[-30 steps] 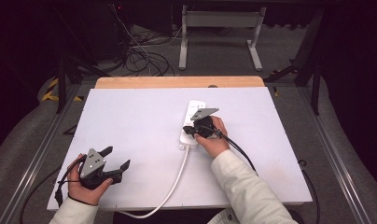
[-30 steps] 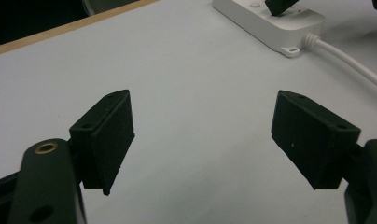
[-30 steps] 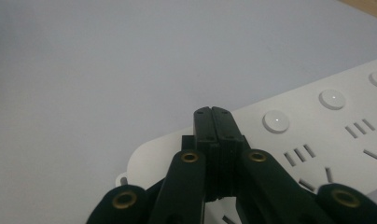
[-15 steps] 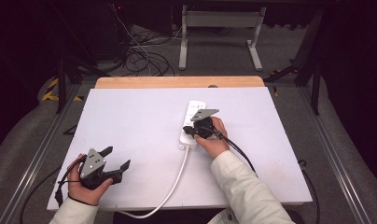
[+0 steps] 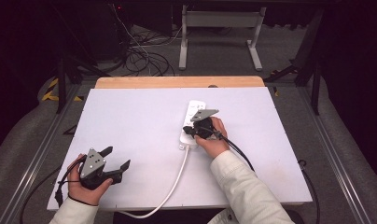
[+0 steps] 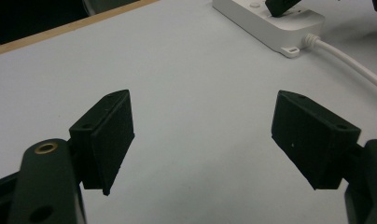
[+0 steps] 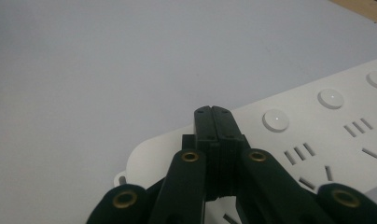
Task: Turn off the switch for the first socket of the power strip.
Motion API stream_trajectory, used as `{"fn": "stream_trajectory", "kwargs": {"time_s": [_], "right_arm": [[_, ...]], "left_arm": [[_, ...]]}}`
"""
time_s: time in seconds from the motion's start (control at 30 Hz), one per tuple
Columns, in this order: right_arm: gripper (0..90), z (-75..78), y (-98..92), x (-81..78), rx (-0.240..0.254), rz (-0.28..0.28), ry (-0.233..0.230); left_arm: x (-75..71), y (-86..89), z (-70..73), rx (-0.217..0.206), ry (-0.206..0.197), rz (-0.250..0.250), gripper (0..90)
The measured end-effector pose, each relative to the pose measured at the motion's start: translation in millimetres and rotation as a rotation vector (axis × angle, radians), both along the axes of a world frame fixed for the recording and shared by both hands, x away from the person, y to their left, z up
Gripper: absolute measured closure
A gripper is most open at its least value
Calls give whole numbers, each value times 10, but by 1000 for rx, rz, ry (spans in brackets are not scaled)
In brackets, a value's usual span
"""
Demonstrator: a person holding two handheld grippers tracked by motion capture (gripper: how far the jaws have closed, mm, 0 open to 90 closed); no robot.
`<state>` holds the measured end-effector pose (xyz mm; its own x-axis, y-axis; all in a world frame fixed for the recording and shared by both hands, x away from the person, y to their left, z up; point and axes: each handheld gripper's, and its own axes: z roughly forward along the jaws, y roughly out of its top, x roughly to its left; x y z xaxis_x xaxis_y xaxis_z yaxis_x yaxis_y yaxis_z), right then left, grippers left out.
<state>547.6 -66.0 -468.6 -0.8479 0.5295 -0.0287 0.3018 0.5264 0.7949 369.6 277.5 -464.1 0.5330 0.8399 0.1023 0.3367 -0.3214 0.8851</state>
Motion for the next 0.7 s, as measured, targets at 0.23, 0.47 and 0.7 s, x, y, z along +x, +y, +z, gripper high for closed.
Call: {"fn": "stream_trajectory", "kwargs": {"time_s": [0.23,0.47,0.7], "right_arm": [[900,2,0,9,-2,-2,6],[900,-10,21,7,-10,-10,-20],[900,220,13,-75,67,1,-65]], "left_arm": [[-1,-3,0,0,0,1,216],[-2,-1,0,-1,0,2,216],[15,8,-1,0,1,0,216]]}}
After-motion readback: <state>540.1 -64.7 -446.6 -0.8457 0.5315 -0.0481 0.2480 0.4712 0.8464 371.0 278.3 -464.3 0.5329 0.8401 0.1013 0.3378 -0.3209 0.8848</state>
